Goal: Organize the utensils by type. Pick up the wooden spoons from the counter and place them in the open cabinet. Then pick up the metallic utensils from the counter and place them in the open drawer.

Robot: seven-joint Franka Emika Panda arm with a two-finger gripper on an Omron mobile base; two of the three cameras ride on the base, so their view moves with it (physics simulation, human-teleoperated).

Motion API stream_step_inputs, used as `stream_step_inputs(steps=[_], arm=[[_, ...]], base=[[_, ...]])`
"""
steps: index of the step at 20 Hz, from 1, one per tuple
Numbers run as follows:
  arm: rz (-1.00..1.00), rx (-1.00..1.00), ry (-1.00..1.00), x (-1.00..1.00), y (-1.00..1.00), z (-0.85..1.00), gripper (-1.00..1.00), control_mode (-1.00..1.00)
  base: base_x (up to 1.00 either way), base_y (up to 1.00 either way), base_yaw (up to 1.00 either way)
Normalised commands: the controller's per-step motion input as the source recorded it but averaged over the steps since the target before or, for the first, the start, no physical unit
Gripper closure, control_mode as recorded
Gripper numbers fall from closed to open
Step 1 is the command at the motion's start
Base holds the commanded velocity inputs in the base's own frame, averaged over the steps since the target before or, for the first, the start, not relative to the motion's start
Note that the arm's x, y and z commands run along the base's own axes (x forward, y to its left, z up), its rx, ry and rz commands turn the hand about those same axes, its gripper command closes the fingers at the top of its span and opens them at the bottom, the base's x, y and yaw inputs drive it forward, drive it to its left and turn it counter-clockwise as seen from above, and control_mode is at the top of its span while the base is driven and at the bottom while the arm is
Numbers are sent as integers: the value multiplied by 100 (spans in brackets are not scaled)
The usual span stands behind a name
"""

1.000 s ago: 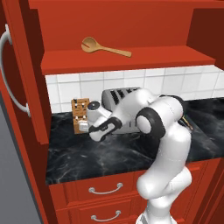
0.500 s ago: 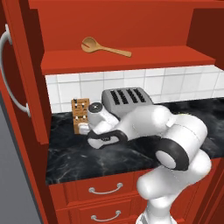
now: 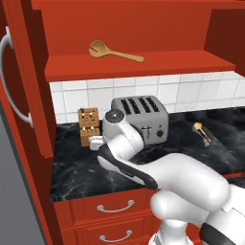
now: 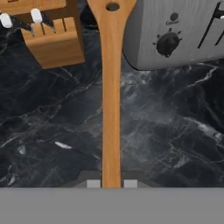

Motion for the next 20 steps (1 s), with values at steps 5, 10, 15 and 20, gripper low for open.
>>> stream_step_inputs(steps=[5,10,15,20], arm=[[8,-4,0,-85,-20,80,100,-100],[-2,0,0,-95,-41,73,100,-100],[5,-1,-1,-43,-33,81,100,-100],[20,-7,-6,-19,-38,74,100,-100]], base=[[0,0,0],[0,0,0],[0,0,0],[0,0,0]])
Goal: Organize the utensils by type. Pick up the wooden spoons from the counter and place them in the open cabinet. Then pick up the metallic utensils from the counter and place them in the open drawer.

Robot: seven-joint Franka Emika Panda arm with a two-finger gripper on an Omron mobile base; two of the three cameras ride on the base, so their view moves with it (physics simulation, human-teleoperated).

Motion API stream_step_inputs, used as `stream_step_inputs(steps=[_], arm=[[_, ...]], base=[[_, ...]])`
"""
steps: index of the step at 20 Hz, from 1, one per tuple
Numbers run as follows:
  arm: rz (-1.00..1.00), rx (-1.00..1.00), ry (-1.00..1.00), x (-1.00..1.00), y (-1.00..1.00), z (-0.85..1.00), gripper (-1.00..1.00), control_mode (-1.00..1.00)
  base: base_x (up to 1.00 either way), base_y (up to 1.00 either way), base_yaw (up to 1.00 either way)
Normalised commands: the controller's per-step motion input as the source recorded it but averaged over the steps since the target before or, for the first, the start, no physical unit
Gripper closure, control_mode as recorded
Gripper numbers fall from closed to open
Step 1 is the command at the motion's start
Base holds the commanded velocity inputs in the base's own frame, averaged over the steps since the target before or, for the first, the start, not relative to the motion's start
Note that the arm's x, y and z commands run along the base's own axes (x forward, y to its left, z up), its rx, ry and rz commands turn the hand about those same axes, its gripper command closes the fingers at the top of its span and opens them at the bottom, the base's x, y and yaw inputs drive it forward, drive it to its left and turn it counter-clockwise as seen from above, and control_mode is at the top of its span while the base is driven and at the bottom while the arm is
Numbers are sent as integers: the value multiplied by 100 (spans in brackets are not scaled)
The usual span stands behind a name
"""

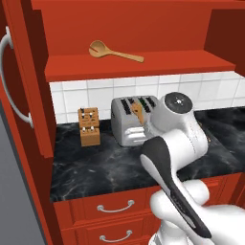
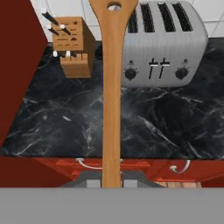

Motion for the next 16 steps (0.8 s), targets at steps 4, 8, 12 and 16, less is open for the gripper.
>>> stream_step_inputs(steps=[4,8,12,16], arm=[[-6,-1,-11,-34,-51,68,100,-100],[-16,0,-17,-23,-46,56,100,-100],[-13,0,-13,0,-38,43,100,-100],[-7,2,-11,31,-41,31,100,-100]], base=[[0,0,0],[0,0,0],[0,0,0],[0,0,0]])
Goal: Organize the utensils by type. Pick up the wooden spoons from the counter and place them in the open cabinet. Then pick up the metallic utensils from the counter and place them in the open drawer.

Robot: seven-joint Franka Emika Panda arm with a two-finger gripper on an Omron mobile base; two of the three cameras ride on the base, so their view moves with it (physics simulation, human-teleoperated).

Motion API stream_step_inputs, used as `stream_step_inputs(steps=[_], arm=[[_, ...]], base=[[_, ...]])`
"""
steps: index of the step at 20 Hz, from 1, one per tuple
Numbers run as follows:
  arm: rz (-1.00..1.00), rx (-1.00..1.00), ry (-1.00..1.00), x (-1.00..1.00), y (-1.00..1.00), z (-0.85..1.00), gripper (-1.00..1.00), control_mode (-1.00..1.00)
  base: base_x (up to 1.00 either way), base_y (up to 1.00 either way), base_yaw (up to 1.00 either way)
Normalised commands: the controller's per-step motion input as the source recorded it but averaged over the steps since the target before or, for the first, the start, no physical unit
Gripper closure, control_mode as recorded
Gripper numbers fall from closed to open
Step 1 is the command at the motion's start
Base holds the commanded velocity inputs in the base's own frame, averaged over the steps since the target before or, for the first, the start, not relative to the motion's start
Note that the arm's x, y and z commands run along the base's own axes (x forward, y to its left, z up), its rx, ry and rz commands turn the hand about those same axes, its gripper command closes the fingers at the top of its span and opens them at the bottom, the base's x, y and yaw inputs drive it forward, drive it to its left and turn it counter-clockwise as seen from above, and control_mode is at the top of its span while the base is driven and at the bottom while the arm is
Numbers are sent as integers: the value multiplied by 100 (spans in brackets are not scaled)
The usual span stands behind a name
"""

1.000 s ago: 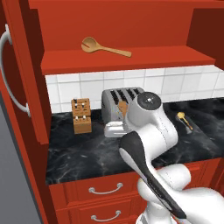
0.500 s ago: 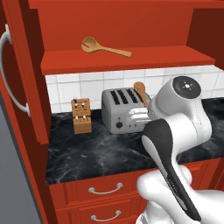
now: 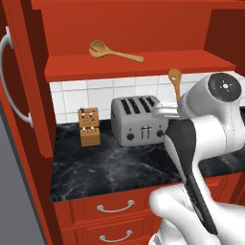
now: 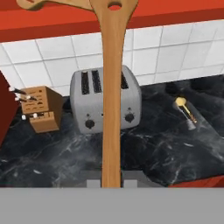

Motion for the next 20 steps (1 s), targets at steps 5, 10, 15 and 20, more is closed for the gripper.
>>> stream_step_inputs(steps=[5,10,15,20], arm=[[-2,5,-15,45,-50,26,100,-100],[-7,13,-7,56,-54,15,100,-100],[-5,12,12,56,-35,0,100,-100],[-6,1,14,88,-4,0,100,-100]], base=[[0,0,0],[0,0,0],[0,0,0],[0,0,0]])
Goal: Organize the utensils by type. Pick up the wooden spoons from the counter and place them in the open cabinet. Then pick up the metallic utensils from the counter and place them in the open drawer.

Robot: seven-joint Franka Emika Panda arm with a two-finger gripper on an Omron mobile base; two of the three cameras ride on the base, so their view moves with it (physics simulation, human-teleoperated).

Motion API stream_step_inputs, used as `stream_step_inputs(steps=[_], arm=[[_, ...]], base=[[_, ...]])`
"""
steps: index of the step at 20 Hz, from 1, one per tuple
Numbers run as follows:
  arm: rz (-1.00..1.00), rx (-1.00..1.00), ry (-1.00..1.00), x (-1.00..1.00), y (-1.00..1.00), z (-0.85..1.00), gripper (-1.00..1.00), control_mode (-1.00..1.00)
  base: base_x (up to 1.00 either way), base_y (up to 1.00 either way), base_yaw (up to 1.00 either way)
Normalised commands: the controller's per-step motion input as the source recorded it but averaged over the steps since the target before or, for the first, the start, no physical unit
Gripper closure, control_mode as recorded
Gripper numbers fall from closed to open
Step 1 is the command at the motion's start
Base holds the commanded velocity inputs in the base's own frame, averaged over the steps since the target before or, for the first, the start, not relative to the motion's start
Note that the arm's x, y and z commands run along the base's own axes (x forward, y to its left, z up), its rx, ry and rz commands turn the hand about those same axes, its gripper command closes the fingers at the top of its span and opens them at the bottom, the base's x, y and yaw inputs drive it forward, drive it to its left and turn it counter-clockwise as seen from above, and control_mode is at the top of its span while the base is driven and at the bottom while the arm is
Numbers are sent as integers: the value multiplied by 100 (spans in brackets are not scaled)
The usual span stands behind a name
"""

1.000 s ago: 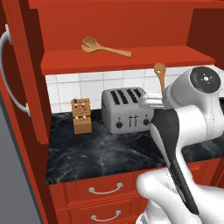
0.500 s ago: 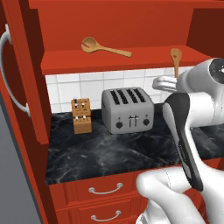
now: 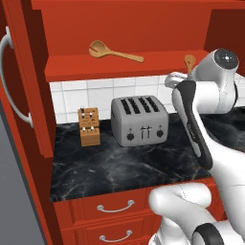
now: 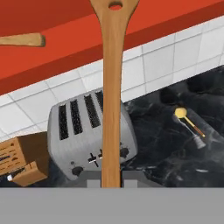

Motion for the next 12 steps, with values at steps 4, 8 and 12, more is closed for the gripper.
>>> stream_step_inputs(steps=[4,8,12], arm=[[-3,0,11,94,0,0,100,-100],[-4,0,3,86,0,0,100,-100],[-17,0,0,84,-16,1,100,-100]], base=[[0,0,0],[0,0,0],[0,0,0]])
